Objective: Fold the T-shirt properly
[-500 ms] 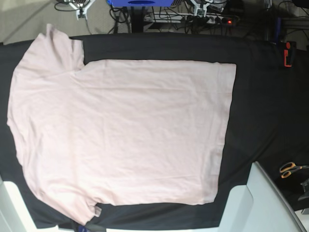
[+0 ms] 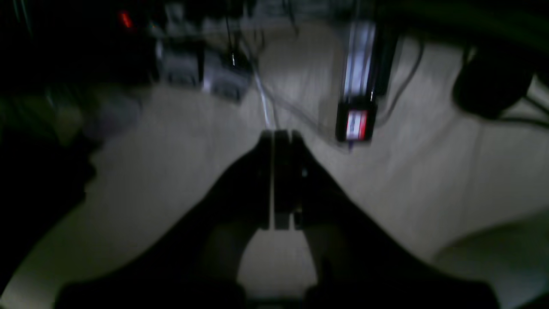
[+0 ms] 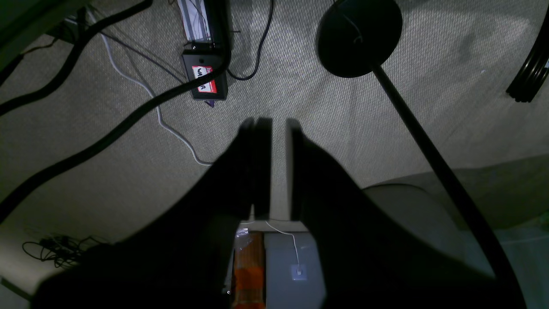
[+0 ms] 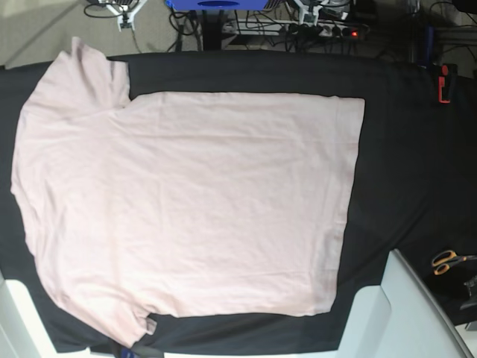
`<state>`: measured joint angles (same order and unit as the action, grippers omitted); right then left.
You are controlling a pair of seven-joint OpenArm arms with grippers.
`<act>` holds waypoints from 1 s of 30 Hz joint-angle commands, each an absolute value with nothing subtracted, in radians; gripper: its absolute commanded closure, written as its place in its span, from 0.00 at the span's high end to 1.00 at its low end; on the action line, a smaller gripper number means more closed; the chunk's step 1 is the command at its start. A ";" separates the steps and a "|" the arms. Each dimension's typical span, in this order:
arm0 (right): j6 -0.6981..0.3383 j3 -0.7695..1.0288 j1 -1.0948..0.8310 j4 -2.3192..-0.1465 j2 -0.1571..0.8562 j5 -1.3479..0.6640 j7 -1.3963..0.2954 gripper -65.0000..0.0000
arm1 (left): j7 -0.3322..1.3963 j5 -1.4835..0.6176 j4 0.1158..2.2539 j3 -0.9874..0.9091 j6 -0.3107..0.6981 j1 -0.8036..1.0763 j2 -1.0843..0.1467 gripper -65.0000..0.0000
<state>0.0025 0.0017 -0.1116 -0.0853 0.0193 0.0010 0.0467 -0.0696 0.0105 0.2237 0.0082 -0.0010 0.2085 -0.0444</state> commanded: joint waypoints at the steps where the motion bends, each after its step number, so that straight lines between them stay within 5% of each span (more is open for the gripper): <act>1: 0.004 0.005 -0.117 -0.087 0.024 -0.001 0.038 0.09 | -0.070 0.012 0.232 0.010 -0.005 0.220 -0.048 0.00; 9: 0.004 0.022 -0.260 -0.266 0.025 -0.002 -0.044 0.00 | -0.062 0.001 0.621 -0.001 -0.005 0.446 -0.081 0.00; 18: 0.002 0.259 -0.691 -1.260 -0.007 -0.002 -0.447 0.00 | -0.061 -0.001 1.073 -0.002 -0.005 0.717 -0.147 0.00; 25: -0.005 0.332 -0.834 -1.748 -0.076 -0.002 -0.604 0.00 | -0.059 -0.005 1.460 -0.079 -0.005 0.909 -0.191 0.00; 30: -0.211 0.443 -0.811 -1.957 -0.074 -0.209 -0.611 0.00 | 0.110 -0.248 1.750 -0.228 -0.005 0.946 -0.217 0.00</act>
